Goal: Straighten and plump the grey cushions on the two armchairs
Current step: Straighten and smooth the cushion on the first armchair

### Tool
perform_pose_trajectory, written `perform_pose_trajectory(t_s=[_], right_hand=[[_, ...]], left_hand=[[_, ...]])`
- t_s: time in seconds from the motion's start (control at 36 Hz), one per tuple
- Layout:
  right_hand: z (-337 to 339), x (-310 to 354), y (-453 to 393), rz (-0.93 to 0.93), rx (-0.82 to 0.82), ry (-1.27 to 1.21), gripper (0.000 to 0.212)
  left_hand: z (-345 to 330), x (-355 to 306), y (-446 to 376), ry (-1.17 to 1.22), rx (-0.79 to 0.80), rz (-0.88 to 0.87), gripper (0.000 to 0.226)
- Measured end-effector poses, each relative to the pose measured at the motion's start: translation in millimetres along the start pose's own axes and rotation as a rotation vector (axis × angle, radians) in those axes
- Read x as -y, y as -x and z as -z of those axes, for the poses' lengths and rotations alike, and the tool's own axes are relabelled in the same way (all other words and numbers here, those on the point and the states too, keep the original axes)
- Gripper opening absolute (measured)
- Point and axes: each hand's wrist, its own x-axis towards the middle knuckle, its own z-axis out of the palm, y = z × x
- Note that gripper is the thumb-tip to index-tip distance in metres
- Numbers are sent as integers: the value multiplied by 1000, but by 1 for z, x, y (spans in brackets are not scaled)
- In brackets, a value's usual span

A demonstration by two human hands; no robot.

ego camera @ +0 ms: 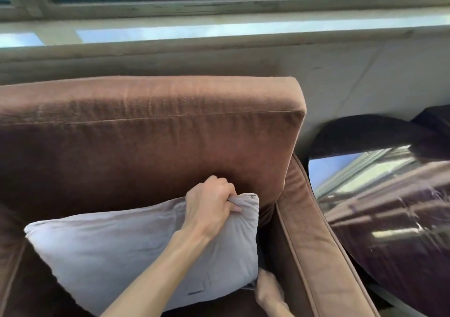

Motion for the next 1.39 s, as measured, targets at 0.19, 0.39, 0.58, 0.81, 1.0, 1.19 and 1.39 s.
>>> perform_pose_trajectory(t_s=[0.19,0.39,0.58,0.81,1.0,1.19,1.39], right_hand=[[28,11,0,36,63,144,26],[88,69,63,436,-531,-345,21],[121,164,94,880,-652,191,34],[118,188,83,744,-465,429,9],[98,177,87,717,-702,359,11],[11,179,104,972,-847,446,33],[-25,172,89,954,-688,534,47]], left_hand=[[28,20,24,41,56,-30,24],[83,123,89,-17,63,195,28],[141,197,110,0,221,428,23],[161,211,107,51,218,431,35],[134,205,122,37,-77,436,23],[77,152,146,-228,-391,173,36],[25,135,152,-282,-99,250,56]])
